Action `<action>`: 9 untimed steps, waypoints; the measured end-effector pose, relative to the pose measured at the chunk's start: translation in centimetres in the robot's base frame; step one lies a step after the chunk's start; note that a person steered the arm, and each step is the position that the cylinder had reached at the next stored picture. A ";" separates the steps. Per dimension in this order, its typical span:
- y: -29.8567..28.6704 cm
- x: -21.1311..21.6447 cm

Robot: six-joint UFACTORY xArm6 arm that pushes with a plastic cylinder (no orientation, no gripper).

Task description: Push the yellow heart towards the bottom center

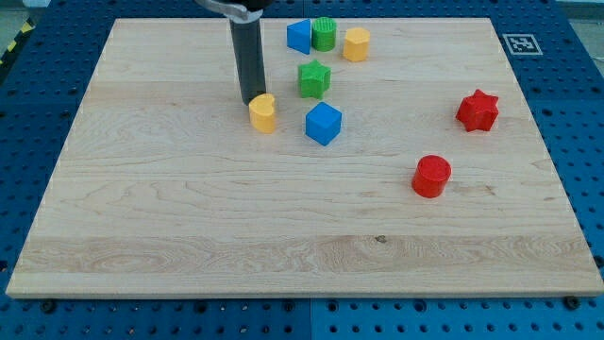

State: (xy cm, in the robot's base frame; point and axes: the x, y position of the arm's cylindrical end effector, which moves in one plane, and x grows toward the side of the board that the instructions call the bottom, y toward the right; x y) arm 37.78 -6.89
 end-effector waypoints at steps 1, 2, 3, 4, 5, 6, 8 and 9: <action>0.0 2.2; 0.0 4.5; 0.0 5.0; 0.3 4.8; 0.8 4.5; 0.9 3.7; 6.6 3.8; 6.8 5.6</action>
